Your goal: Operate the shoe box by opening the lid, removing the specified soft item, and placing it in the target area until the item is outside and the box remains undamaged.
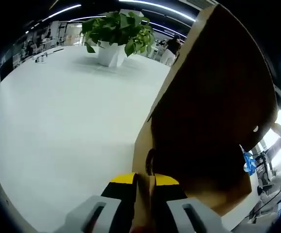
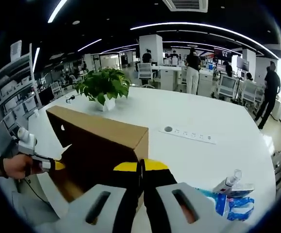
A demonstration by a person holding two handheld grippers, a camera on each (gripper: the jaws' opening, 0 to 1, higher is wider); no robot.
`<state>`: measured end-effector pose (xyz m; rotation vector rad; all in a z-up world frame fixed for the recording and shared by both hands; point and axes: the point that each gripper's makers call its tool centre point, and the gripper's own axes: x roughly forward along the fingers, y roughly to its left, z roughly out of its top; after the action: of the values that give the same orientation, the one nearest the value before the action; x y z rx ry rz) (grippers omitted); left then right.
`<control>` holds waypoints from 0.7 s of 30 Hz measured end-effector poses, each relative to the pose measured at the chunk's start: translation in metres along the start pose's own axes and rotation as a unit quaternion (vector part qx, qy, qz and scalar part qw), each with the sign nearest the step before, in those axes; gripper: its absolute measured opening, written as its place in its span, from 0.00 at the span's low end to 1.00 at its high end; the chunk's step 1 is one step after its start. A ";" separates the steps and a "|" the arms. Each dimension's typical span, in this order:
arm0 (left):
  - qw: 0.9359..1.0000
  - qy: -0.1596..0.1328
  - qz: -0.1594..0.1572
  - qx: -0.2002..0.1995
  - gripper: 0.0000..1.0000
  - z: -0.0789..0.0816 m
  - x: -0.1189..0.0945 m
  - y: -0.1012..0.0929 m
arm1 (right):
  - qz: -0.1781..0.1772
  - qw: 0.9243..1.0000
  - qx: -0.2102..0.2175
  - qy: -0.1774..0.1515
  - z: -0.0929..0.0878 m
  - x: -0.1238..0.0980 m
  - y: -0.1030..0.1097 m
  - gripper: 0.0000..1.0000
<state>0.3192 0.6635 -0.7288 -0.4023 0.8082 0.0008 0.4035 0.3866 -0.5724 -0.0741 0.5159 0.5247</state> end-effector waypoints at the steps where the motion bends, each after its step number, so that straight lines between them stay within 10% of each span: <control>1: 1.000 0.000 0.000 0.000 0.12 0.000 0.000 0.000 | 0.000 1.000 0.001 -0.001 -0.001 -0.001 0.001 0.00; 21: 1.000 -0.007 -0.014 -0.010 0.13 0.002 0.002 -0.001 | -0.004 1.000 0.005 -0.004 -0.027 -0.015 0.010 0.00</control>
<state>0.3221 0.6632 -0.7286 -0.4331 0.7892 -0.0144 0.3754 0.3829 -0.5877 -0.0639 0.5108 0.5151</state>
